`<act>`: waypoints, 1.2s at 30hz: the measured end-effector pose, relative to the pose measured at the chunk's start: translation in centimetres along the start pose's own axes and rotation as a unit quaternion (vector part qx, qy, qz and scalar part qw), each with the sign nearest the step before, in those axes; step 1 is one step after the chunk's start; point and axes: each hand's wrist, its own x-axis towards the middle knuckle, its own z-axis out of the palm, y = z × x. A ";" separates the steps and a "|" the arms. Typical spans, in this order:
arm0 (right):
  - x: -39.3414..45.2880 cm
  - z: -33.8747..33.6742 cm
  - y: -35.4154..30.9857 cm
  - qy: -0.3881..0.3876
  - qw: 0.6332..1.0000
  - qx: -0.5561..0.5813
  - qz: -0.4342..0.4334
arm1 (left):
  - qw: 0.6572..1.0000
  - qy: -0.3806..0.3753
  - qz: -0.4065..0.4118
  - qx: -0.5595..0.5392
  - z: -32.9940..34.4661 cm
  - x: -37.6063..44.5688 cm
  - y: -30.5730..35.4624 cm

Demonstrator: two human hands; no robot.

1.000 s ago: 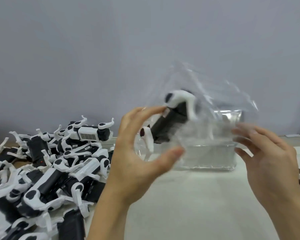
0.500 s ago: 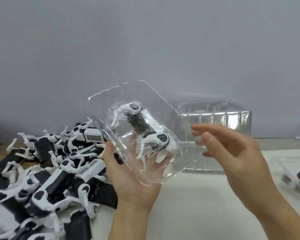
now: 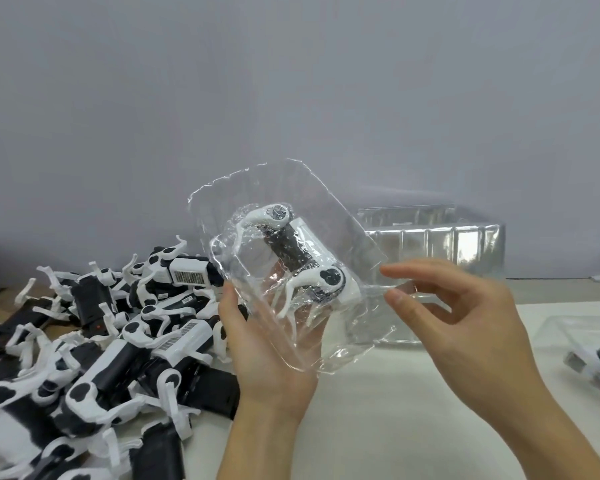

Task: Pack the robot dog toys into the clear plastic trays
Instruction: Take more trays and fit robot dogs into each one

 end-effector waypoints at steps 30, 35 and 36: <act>0.0 -0.6 1.2 0.038 0.997 -0.028 0.059 | 0.982 -0.124 0.091 0.112 -0.1 0.1 2.3; 0.4 -2.0 1.0 0.120 0.991 -0.030 0.050 | 0.913 -0.191 0.173 0.317 -0.2 -0.7 4.7; 0.5 -2.4 0.9 0.131 0.990 -0.028 0.048 | 0.889 -0.209 0.178 0.367 -0.1 -0.9 4.9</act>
